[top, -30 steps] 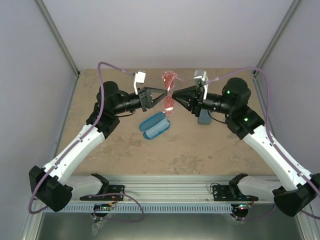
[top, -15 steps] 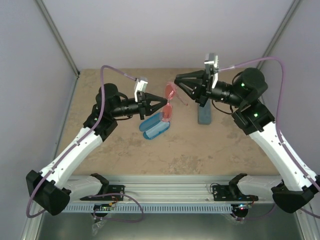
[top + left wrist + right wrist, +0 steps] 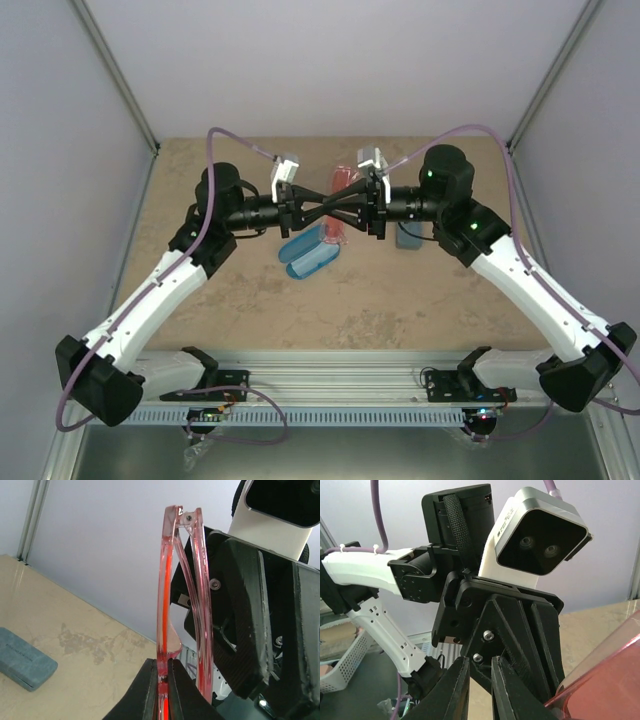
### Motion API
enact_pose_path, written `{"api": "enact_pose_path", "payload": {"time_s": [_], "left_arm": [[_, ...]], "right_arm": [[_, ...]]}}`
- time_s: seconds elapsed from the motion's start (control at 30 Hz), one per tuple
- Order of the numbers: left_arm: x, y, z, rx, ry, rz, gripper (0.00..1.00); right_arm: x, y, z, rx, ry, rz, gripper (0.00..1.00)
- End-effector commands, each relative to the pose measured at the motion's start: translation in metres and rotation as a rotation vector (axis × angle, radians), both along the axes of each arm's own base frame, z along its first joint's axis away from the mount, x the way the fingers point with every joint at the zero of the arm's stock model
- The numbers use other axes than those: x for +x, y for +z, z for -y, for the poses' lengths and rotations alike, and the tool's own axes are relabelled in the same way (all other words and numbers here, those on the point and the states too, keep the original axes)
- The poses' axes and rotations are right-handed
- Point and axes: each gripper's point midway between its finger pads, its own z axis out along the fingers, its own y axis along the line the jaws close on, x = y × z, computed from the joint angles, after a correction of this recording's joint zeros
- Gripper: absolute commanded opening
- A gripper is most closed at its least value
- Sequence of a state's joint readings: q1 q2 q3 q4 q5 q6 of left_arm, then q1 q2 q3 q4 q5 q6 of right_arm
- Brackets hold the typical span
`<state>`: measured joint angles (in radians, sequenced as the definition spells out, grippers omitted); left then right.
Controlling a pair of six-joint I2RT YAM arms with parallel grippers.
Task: Organize the sunglasses
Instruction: Fold the sunglasses, then place the sunglasses in the sunglasses case.
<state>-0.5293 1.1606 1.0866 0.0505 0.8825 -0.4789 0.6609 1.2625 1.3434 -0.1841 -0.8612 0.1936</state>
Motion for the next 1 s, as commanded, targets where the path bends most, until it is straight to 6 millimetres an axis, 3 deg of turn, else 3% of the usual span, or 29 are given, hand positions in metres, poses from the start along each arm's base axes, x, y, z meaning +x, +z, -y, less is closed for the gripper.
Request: {"api": "enact_pose_path", "payload": {"time_s": [0.0, 0.1, 0.2, 0.37, 0.5, 0.73, 0.97], "left_arm": [[-0.014, 0.024, 0.000, -0.023, -0.045, 0.118, 0.00], [0.007, 0.004, -0.004, 0.072, 0.069, 0.124, 0.00], [0.032, -0.030, -0.012, 0.216, 0.197, 0.134, 0.00], [0.065, -0.090, -0.030, 0.470, 0.339, 0.136, 0.00], [0.084, -0.121, -0.044, 0.615, 0.420, 0.161, 0.00], [0.097, -0.164, -0.055, 0.798, 0.459, 0.192, 0.00], [0.089, -0.217, -0.042, 1.040, 0.448, 0.263, 0.00]], "right_arm": [[0.011, -0.002, 0.001, -0.013, -0.062, 0.029, 0.15], [0.014, 0.007, 0.007, 0.022, -0.110, 0.067, 0.17], [0.028, 0.005, 0.016, 0.026, -0.231, 0.064, 0.20], [0.069, -0.022, 0.045, 0.009, -0.528, -0.033, 0.22], [0.090, -0.057, 0.073, -0.001, -0.743, -0.129, 0.23], [0.103, -0.132, 0.100, -0.089, -0.914, -0.318, 0.20], [0.099, -0.162, 0.114, -0.092, -0.970, -0.394, 0.20]]}}
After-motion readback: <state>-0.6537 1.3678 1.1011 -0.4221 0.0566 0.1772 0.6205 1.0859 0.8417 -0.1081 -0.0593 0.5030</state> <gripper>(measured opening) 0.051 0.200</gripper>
